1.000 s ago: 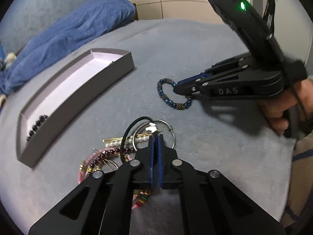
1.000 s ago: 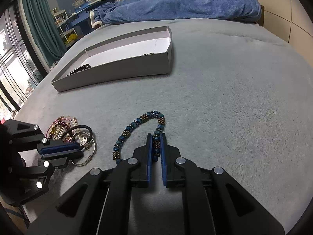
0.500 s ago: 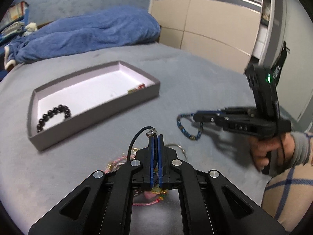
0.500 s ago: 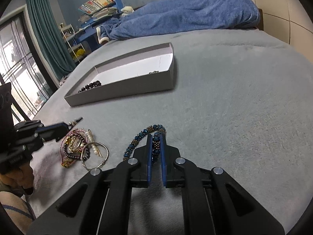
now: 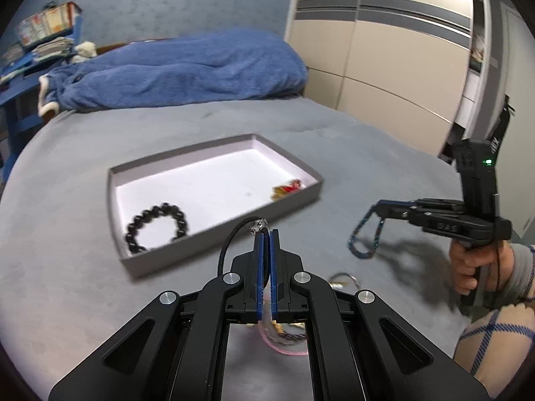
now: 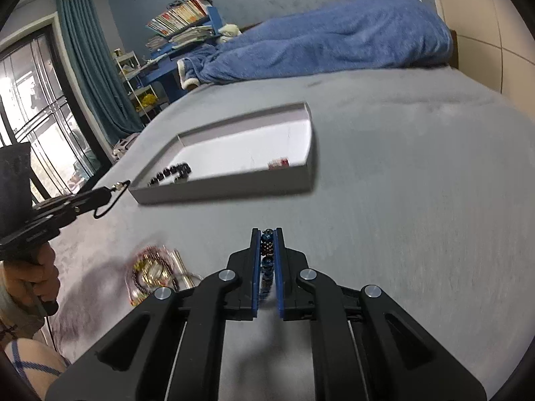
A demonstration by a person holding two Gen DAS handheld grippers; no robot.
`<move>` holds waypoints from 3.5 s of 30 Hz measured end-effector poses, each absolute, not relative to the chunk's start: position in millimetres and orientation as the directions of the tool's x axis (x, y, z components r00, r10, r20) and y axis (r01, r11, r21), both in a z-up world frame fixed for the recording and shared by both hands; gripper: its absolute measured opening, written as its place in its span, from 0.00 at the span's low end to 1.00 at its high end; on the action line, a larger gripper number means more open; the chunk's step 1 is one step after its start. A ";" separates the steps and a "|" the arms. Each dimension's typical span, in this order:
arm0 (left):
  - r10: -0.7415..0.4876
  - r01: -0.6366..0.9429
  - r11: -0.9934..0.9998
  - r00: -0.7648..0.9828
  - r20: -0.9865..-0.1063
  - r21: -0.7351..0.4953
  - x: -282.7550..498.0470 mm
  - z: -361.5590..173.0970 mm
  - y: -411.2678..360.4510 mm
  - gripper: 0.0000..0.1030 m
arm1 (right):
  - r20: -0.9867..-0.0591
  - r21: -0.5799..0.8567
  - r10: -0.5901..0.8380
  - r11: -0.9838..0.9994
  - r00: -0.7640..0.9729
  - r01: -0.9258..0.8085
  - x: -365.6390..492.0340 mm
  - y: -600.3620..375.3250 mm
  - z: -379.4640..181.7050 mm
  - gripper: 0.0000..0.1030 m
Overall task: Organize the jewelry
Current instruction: 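Carry both bracelets over the grey box and open both tools, then grasp the silver ring bangle with the right tool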
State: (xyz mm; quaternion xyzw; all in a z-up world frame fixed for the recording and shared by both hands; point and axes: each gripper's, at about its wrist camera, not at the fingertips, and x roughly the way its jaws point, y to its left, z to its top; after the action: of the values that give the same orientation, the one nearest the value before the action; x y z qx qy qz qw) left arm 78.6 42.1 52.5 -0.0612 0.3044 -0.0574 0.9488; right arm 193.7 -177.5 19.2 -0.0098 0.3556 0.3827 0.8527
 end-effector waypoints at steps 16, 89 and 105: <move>-0.015 -0.075 0.989 0.812 -0.584 -0.130 141.8 61.2 70.1 0.04 | -0.542 0.193 0.693 0.654 0.476 -0.732 237.3 -102.6 95.5 0.07; 0.010 -0.134 0.980 0.770 -0.638 -0.147 56.5 -7.2 35.9 0.87 | -0.639 0.158 0.609 0.702 0.470 -0.694 155.6 -168.9 -5.9 0.86; -0.005 -0.172 0.964 0.750 -0.662 -0.202 57.5 -15.3 49.9 0.88 | -0.690 0.134 0.619 0.619 0.375 -0.774 142.5 -147.7 -13.8 0.89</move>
State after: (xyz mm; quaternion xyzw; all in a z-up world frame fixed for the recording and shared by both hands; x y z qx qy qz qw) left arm 57.5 49.9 -15.3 -0.1259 0.3508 0.0451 0.9268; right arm 142.5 -147.7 -13.8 -0.1064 0.3650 0.4235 0.8223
